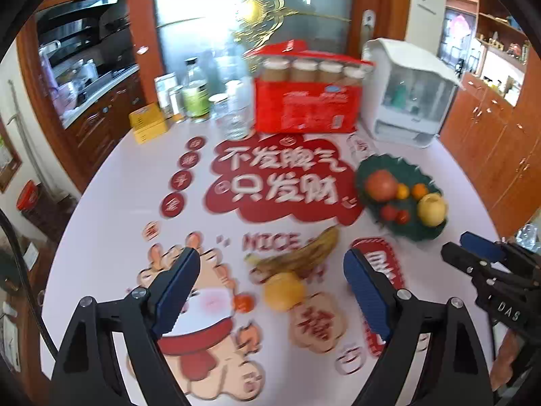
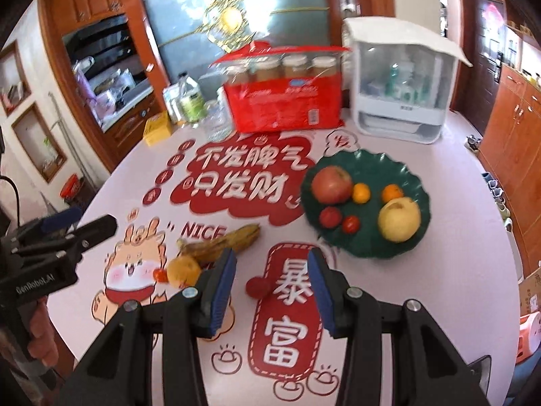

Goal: Organize fruits
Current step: 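Withdraw both tools back toward the remaining fruits, then grasp a cherry tomato with the left tool while the right tool grasps a red lychee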

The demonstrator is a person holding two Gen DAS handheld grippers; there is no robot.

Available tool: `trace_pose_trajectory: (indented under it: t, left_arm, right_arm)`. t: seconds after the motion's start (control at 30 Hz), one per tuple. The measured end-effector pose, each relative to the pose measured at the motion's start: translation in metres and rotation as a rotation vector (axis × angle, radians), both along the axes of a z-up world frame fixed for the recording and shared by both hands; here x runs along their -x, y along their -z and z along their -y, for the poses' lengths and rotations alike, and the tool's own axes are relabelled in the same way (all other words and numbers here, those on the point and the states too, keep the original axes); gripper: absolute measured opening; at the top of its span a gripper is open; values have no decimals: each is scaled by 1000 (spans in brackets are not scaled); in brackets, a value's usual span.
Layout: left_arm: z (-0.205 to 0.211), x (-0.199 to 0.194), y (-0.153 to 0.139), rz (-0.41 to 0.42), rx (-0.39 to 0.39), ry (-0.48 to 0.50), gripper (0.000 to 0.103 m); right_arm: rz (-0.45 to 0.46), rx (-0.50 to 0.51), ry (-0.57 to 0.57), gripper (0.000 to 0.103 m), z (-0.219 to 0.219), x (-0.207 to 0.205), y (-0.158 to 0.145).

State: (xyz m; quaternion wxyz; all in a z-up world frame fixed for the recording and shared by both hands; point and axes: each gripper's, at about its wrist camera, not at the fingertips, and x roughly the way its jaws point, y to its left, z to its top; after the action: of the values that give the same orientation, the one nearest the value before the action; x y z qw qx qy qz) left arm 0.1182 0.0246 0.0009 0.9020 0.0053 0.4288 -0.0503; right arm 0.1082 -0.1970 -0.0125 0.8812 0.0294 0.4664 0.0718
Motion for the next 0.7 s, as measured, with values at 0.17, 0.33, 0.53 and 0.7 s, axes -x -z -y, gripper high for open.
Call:
trace_pose_trajectory:
  t: [0.17,0.33,0.53,0.7]
  left_arm:
    - [-35,10,28,-51,-25,-38,86]
    - [-55,13,60,-105,-26,-51,86]
    - [-64,3,102,-161,6,-36,86]
    - [-60,-13,135,-215,26,-21,83]
  right_arm:
    - [-25,-2,-44,44,-22,5,20]
    - [-58,26,-70,44,-41,6,46]
    - [-118,35,-57,44,-48,3,82]
    - [-164,27,-17,44,-43,-6,106]
